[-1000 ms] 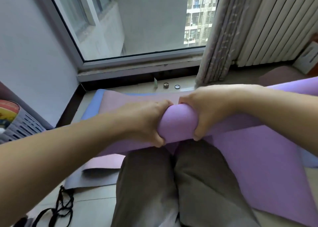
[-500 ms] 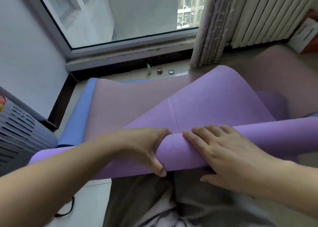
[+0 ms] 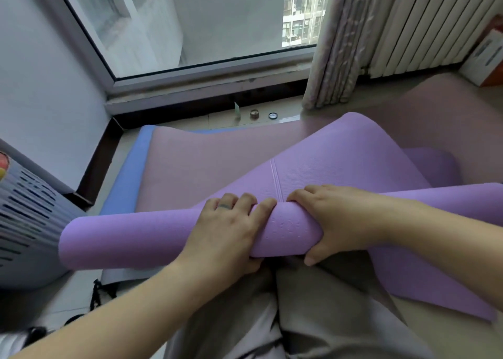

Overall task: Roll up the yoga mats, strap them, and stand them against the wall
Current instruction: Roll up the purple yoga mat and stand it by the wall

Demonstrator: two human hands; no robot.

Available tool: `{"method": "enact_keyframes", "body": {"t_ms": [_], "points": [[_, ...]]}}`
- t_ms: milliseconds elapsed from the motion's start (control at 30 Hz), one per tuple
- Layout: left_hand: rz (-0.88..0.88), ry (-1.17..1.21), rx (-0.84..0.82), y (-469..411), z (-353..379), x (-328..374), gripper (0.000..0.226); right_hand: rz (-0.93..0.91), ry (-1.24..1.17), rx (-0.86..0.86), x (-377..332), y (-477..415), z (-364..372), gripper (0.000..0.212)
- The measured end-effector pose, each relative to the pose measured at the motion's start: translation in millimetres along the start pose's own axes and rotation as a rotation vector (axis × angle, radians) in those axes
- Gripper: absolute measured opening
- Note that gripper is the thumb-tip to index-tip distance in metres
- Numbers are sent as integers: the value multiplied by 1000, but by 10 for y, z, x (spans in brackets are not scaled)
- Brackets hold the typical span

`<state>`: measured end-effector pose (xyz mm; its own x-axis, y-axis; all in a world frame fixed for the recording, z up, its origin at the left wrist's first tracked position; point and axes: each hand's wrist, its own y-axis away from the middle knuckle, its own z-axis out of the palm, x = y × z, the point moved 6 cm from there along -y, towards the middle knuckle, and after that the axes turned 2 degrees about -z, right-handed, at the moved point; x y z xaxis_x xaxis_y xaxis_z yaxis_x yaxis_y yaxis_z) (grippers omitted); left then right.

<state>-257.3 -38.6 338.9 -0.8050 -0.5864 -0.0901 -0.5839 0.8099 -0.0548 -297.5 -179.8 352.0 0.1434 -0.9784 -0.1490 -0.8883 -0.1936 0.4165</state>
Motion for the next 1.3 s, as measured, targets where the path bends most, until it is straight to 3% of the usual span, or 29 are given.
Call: {"method": "enact_keyframes", "body": {"t_ms": [133,233,333,433,567,633,800,933,1033,1200,1300], "points": [[-17,84,-188,-176,-23,-99,90,42,198,153,-153,64,8,104],[-8,249,-369,-332,23,-206,90,74,189,232,-181,-4,36,91],[-14,271,-413,-417,39,-267,91,83,143,232,-72,-122,-37,78],[-3,-52,-237,-345,12,-148,100,65,81,177,27,-228,-78,74],[-48,6,-99,-322,-47,-176,92,53,48,144,97,-298,-191,65],[-20,-22,-37,-411,-178,-273,92,50,95,217,99,-277,-400,63],[-46,-28,306,-540,-891,-455,81,63,250,483,29,-25,-1197,67],[-34,-111,377,-382,-1180,-388,74,84,181,554,-60,185,-1241,72],[-9,-126,284,-180,-1095,-273,74,49,81,508,-157,261,-933,72],[1,-11,46,166,-528,-47,78,-23,9,205,-290,249,-308,69],[0,0,-84,263,-346,26,79,-62,-33,118,-331,185,-108,72]]}}
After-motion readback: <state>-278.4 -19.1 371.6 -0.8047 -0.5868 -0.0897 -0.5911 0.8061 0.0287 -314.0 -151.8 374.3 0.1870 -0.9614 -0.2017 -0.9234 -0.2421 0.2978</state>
